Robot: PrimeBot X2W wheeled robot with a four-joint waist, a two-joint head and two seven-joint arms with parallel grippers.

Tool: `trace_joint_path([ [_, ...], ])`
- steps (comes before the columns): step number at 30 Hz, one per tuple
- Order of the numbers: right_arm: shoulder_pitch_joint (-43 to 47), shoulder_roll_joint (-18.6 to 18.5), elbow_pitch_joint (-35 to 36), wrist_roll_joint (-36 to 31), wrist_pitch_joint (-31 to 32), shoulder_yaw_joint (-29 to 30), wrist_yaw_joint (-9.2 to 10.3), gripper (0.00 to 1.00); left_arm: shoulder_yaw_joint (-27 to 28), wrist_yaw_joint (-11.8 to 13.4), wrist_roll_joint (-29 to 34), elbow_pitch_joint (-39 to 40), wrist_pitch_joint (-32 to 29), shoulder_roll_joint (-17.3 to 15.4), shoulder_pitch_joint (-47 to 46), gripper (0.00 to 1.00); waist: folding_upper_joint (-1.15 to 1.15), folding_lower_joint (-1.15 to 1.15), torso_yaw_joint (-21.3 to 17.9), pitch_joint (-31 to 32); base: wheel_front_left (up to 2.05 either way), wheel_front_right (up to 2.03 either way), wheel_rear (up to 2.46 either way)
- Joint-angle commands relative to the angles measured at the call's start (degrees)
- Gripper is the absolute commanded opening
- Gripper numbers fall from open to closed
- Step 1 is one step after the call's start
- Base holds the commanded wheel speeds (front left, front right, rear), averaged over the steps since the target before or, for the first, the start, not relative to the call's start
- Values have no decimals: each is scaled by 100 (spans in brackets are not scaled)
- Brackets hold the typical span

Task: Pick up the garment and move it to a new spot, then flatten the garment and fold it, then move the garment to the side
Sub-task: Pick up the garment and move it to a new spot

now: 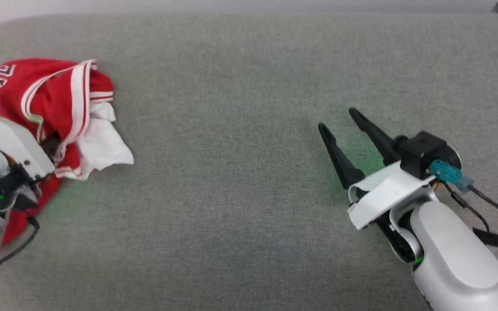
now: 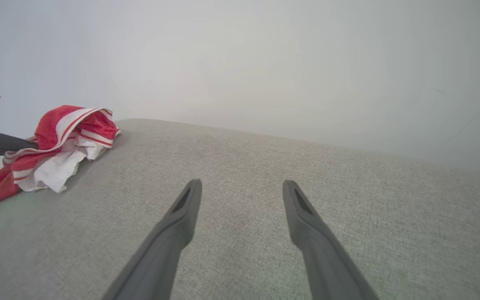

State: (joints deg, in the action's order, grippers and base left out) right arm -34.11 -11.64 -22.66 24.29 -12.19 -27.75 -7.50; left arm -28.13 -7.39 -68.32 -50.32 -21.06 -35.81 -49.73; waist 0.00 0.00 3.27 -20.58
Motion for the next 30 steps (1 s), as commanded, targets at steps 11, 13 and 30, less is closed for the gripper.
trace_joint_path([
  [11,535,93,-213,299,-207,320,2,100,-341,-15,-353,1432,979,-294,41,0,0,0,22,848,0,0,0],
  [13,610,107,-217,342,-236,401,2,100,-404,-15,-479,1801,1013,-292,-6,0,0,0,-44,910,0,0,0],
  [30,1121,347,241,398,-303,1486,2,100,-1513,-15,-648,3881,772,711,-900,0,0,0,-1062,845,0,0,0],
])
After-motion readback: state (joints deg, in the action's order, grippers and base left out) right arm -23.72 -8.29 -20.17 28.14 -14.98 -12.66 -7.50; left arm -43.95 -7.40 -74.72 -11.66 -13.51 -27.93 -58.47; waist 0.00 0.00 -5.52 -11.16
